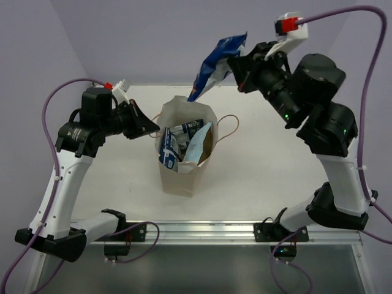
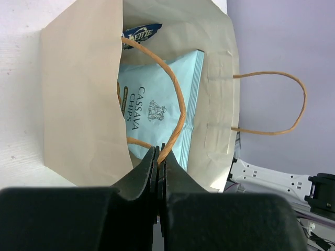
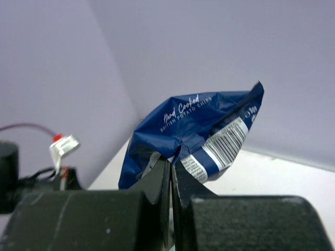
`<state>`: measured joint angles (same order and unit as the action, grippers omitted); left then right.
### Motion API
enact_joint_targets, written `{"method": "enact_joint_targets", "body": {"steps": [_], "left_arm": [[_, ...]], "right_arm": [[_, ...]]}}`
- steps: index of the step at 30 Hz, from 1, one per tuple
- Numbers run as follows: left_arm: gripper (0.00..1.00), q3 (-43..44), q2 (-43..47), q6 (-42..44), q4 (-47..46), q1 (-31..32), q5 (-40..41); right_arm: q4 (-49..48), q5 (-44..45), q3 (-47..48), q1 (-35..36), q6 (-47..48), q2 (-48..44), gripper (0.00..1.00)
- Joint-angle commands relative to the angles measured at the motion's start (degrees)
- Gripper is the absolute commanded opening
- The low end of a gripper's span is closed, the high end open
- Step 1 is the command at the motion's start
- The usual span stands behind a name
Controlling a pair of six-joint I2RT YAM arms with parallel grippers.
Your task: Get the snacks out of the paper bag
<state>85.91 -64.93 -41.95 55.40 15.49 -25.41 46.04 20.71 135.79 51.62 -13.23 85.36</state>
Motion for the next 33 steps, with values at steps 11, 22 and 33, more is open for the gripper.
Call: {"method": "enact_joint_targets", "body": {"steps": [11, 22, 33], "left_arm": [[0.0, 0.31, -0.64, 1.35, 0.59, -0.28, -2.01], [0.0, -0.3, -2.31, 0.91, -0.99, -0.28, -2.28], [0.0, -2.15, -3.1, 0.12, -2.84, -0.28, -2.36]], "right_arm": [[-15.81, 35.44, -13.56, -17.94, 19.48, -3.35, 0.0], [5.26, 19.91, -36.37, -38.85, -5.82, -3.19, 0.0], [8.63, 16.2, -54.92, -41.59, -15.07, 1.38, 0.0]]}}
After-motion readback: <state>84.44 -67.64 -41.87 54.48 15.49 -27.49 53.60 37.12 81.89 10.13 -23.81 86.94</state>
